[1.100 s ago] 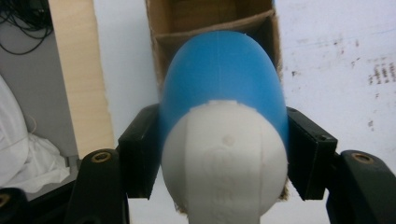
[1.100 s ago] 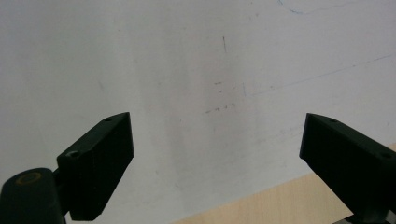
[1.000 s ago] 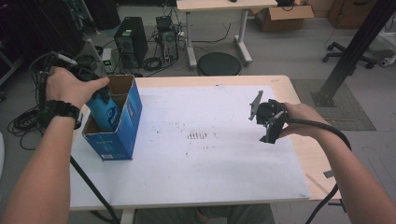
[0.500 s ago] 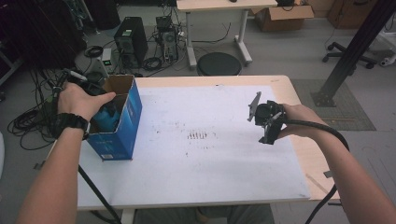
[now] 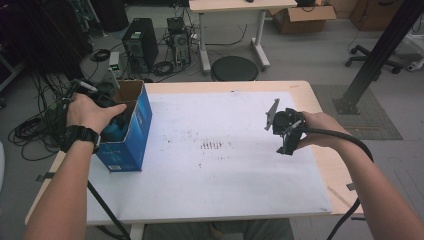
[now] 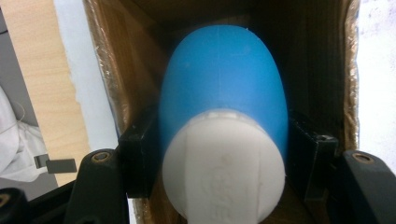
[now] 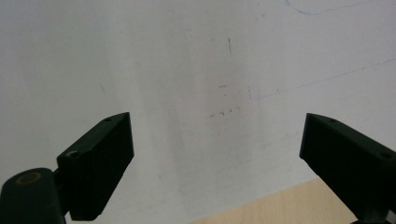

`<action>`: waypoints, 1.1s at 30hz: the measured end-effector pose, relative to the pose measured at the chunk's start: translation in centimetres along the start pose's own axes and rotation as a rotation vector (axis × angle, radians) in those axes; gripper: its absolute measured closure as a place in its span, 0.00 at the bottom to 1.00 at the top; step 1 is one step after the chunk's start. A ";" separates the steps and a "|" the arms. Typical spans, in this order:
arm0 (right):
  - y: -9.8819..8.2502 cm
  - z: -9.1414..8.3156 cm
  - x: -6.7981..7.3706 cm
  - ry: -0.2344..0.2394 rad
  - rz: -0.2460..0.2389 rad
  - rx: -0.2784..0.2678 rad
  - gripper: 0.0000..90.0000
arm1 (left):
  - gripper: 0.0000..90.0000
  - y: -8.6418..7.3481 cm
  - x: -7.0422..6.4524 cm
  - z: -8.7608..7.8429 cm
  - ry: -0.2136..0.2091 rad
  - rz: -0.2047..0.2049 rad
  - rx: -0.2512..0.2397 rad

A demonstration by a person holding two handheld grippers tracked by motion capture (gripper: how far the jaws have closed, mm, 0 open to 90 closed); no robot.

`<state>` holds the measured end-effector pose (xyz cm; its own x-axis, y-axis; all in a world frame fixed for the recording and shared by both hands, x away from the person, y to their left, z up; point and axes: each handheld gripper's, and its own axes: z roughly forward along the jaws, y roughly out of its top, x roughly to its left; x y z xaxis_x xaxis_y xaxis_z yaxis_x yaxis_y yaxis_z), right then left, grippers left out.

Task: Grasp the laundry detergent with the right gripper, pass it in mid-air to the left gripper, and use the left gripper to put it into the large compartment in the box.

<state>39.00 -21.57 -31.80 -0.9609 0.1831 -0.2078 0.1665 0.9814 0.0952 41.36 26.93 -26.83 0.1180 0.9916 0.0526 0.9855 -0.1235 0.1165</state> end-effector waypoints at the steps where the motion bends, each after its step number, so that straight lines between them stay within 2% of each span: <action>1: 0.0 0.0 0.0 0.000 -0.001 -0.001 0.11 | 0.42 0.0 -0.1 0.1 0.001 -0.003 -0.003; 7: 0.2 0.2 0.0 0.001 -0.011 -0.008 0.11 | 0.42 0.0 -0.2 0.1 0.006 0.007 -0.004; 17: 0.1 0.2 0.2 0.004 0.002 -0.007 0.11 | 0.42 0.0 -0.3 0.2 0.009 0.009 -0.006; 27: -0.1 0.3 0.3 0.004 0.006 -0.009 0.11 | 0.41 -0.1 -0.5 0.4 -0.021 0.010 -0.008; 33: -0.1 0.2 0.2 0.003 0.009 -0.008 0.10 | 0.37 0.0 -0.6 0.2 -0.018 0.015 -0.008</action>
<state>38.84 -21.65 -32.05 -0.9599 0.1920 -0.2042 0.1736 0.9792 0.1051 41.28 26.35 -27.08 0.1353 0.9901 0.0366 0.9825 -0.1388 0.1240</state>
